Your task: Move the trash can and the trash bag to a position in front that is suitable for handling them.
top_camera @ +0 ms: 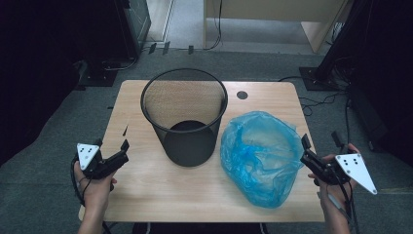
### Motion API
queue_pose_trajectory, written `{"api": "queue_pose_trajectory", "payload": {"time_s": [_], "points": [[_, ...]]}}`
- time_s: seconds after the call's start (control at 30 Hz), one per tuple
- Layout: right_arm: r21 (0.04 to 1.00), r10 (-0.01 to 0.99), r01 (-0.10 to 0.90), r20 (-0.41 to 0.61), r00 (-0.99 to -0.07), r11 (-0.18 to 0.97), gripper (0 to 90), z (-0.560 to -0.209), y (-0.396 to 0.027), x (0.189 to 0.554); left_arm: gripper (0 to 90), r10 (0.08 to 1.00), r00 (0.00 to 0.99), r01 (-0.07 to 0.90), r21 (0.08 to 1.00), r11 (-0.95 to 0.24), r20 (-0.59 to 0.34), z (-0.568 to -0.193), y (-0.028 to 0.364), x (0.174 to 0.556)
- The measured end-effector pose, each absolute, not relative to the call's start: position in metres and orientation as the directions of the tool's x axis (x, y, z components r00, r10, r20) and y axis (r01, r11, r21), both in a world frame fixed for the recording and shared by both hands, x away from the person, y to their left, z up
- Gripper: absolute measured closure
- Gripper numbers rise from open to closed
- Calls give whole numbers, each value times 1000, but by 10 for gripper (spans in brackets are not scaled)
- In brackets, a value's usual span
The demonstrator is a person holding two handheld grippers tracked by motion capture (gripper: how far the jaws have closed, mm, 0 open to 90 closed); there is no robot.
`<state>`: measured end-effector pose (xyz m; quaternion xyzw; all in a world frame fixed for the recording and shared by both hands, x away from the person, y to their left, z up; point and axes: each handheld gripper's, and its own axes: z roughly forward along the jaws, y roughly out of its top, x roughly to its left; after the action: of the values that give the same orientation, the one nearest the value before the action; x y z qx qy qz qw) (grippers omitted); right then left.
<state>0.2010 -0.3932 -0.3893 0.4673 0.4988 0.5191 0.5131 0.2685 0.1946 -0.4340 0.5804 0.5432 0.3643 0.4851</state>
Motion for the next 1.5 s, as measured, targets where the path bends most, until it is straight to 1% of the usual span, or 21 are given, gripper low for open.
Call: {"api": "queue_pose_trajectory", "payload": {"time_s": [0.23,0.33,0.4,0.43,0.57,0.6,0.63,0.67,0.77,0.83,0.93,1.03,1.1,1.2,1.37,1.43,1.5], "points": [[996,993,-81,-56,-104,48,139,-373,-366,224,99,981,157,245,967,74,-115,-422,183,283],[995,990,-92,-53,-132,41,138,-368,-353,235,99,980,166,232,970,69,-109,-417,178,288],[996,988,-81,-56,-147,44,138,-366,-348,239,99,980,167,228,971,69,-109,-416,177,290],[994,983,-94,-67,-174,51,139,-362,-336,247,99,979,169,226,971,73,-113,-414,175,293],[995,973,-72,-87,-212,74,137,-354,-317,261,98,978,173,219,973,78,-118,-407,171,305],[996,971,-59,-83,-224,72,132,-350,-311,265,98,978,172,217,973,76,-115,-405,170,308],[995,968,-81,-78,-237,61,132,-348,-305,269,98,979,172,209,975,76,-113,-404,169,311],[997,965,-67,-63,-254,48,129,-344,-300,273,98,979,171,212,974,77,-115,-402,168,314],[994,958,-74,-99,-269,82,125,-340,-281,285,98,978,168,204,975,87,-123,-397,167,320],[995,954,-61,-90,-285,75,124,-340,-271,292,98,978,165,196,976,94,-127,-393,166,324],[995,955,-54,-99,-278,87,124,-344,-259,302,98,978,159,196,976,100,-133,-391,163,330],[996,965,-31,-93,-244,88,115,-351,-251,311,98,977,159,204,973,108,-142,-393,158,337],[998,977,-8,-66,-204,66,115,-356,-251,318,98,977,157,208,972,109,-143,-395,154,342],[999,983,33,-37,-181,44,113,-363,-250,328,98,976,159,225,968,111,-149,-400,150,347],[995,973,71,-48,-228,66,95,-373,-241,337,98,968,188,239,964,117,-164,-403,143,351],[994,966,76,-55,-253,76,80,-375,-236,338,98,964,212,237,965,109,-161,-404,140,351],[994,962,72,-56,-268,78,77,-377,-233,338,101,966,211,230,968,97,-147,-403,138,350]]}}
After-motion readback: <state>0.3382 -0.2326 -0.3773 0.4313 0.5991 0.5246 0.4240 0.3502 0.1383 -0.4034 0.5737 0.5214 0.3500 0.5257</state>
